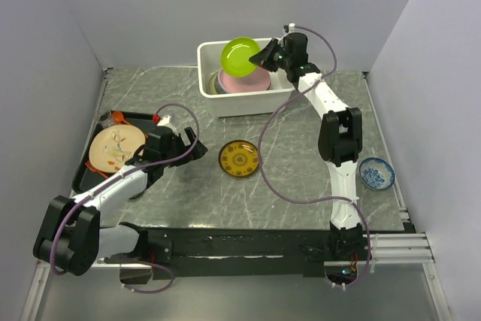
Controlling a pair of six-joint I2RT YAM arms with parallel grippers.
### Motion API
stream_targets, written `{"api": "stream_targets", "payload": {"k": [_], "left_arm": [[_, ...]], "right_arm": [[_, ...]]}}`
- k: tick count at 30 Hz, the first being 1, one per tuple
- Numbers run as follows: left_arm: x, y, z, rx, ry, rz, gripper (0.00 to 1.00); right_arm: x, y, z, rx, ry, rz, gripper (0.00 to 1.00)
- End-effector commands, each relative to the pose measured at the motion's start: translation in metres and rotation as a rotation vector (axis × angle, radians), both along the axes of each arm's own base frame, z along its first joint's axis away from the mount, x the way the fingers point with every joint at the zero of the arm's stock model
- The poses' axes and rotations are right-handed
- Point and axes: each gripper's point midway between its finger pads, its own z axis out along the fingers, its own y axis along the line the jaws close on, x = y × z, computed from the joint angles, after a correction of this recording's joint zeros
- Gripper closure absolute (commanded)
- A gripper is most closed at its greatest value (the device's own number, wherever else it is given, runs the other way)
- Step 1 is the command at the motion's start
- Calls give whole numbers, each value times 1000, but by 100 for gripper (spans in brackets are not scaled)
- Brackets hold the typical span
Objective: Place the plates into the plastic bin on the countertop
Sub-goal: Place the plate in the plastic bin.
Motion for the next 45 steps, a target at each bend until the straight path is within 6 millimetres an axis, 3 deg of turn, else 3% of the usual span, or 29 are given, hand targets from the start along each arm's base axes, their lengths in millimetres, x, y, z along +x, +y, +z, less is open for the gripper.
{"api": "stream_targets", "payload": {"k": [1, 22, 27, 35, 45], "left_arm": [[4, 4, 0, 25, -15, 3, 1], [2, 7, 0, 35, -17, 9, 1], [3, 6, 2, 33, -20, 6, 1], [3, 4, 2, 24, -18, -1, 1], [2, 4, 8, 21, -34, -4, 1]], "right_arm": [[9, -5, 34, 20, -91, -18, 100], [12, -3, -28, -69, 7, -21, 88], [9, -1, -42, -107, 41, -11, 79], [3, -7, -33, -155, 26, -35, 53], [-3, -25, 16, -252, -73, -146, 34]]}}
